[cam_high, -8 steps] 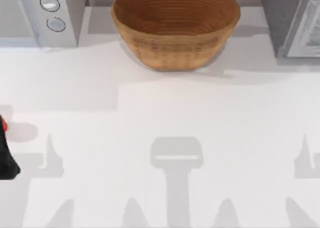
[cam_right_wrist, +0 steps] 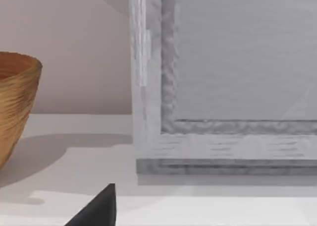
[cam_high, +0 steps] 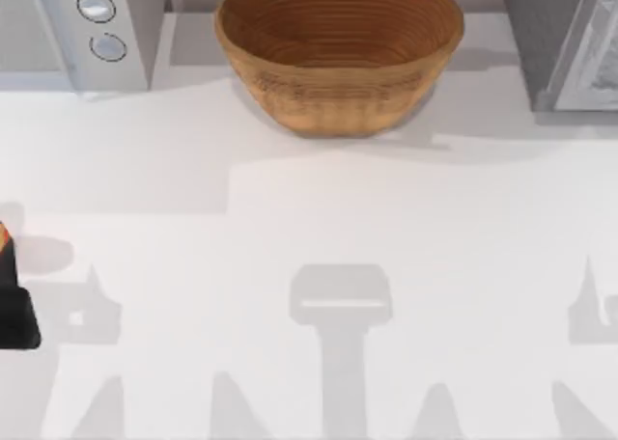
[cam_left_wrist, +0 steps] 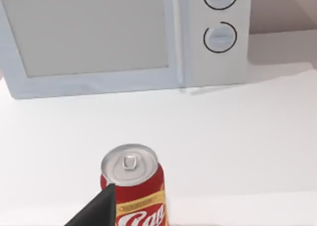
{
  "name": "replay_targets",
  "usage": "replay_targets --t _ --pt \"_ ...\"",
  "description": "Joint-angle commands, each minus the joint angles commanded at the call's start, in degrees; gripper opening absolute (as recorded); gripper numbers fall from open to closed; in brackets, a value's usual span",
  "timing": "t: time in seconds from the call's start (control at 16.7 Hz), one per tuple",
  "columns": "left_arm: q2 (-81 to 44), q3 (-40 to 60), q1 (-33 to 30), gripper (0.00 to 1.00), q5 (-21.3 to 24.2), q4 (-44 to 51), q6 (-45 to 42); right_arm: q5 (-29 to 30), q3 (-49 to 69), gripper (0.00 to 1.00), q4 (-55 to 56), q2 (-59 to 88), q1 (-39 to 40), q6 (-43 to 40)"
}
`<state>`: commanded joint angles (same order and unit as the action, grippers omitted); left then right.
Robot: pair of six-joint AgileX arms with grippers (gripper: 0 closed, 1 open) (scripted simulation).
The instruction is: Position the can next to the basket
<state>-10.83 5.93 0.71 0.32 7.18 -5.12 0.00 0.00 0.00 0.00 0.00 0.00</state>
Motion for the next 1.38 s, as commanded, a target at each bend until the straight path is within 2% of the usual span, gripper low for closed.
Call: replay_targets --t 0.42,0.9,1.14,1.38 --pt "-30.82 16.90 1.37 1.00 1.40 21.24 -14.13 0.00 0.00 1.00 0.00 0.00 0.00 0.00" --pt "-71.92 44.34 3.97 1.00 2.42 49.26 -32.36 0.00 0.00 1.00 0.00 0.00 0.00 0.00" --pt "-87.16 60.42 5.48 1.00 1.82 58.20 -40.18 0.00 0.00 1.00 0.00 0.00 0.00 0.00" --pt "-96.54 75.48 6.78 1.00 0.74 62.28 -46.08 0.00 0.00 1.00 0.00 0.00 0.00 0.00"
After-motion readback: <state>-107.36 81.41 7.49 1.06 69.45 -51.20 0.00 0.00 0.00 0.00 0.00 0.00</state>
